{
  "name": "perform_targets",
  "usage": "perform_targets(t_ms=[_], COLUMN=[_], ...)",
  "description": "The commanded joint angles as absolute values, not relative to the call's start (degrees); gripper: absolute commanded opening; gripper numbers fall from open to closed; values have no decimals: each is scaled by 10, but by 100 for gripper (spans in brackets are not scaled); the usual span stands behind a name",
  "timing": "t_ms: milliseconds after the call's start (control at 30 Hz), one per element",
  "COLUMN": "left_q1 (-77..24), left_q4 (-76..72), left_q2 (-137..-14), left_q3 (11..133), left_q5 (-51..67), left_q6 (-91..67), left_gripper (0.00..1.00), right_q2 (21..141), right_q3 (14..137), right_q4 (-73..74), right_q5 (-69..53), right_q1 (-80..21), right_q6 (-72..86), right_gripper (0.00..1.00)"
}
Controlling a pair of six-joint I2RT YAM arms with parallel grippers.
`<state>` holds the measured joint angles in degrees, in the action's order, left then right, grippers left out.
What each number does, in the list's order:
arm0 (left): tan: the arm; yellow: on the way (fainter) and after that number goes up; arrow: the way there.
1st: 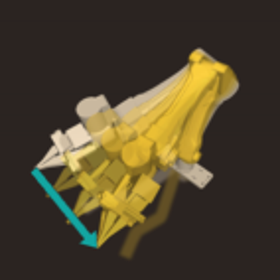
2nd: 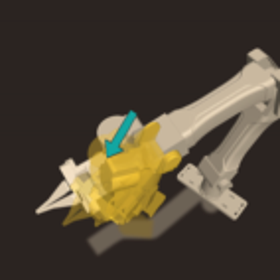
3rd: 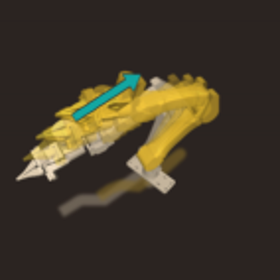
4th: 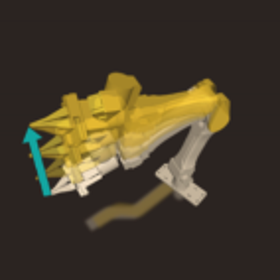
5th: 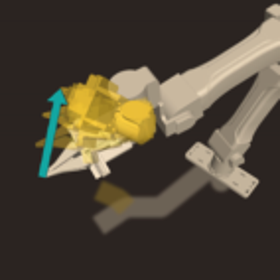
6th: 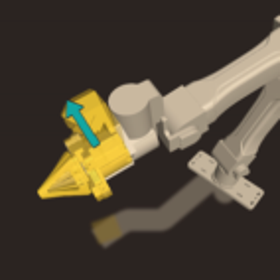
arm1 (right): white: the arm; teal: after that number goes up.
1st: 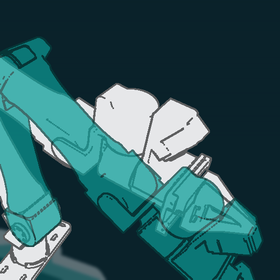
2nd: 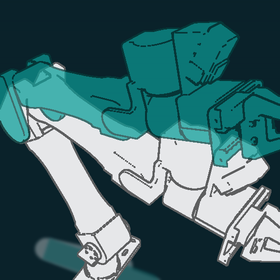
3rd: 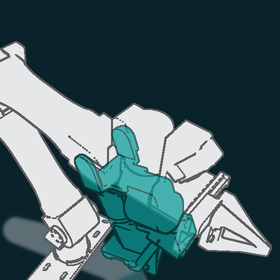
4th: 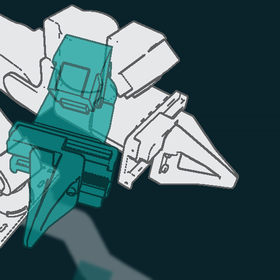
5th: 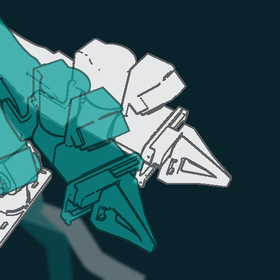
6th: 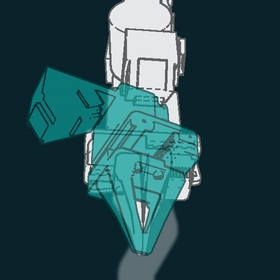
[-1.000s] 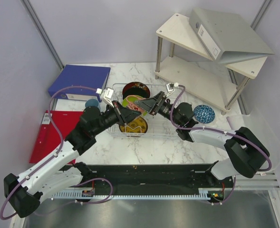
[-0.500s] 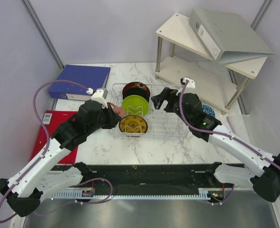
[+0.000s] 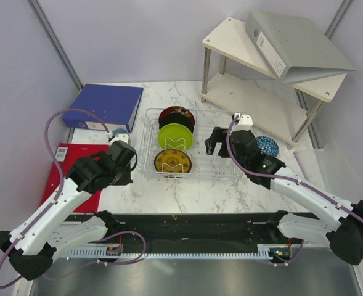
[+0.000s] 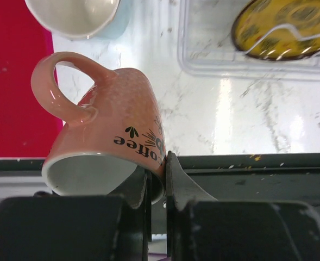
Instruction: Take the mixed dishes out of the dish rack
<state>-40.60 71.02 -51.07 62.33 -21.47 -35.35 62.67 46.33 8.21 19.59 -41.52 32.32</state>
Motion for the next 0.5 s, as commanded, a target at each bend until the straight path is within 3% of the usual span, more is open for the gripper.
perform_targets(t_ms=[0,200,467], left_q1=[-403,-403,-403], left_q4=[715,676,606], left_q2=[-521,-562,-595], left_q3=[603,578,514], left_q5=[-221,-185,-153], left_q6=[-383,-403,-571], left_gripper=[2,2,2], right_q2=[628,624,626], right_q3=[452,436,416], right_q4=[69,60,43], right_q5=[199,187,171], right_q1=[-417,-416,-417], right_q6=[315,318,327], right_gripper=[98,98,98])
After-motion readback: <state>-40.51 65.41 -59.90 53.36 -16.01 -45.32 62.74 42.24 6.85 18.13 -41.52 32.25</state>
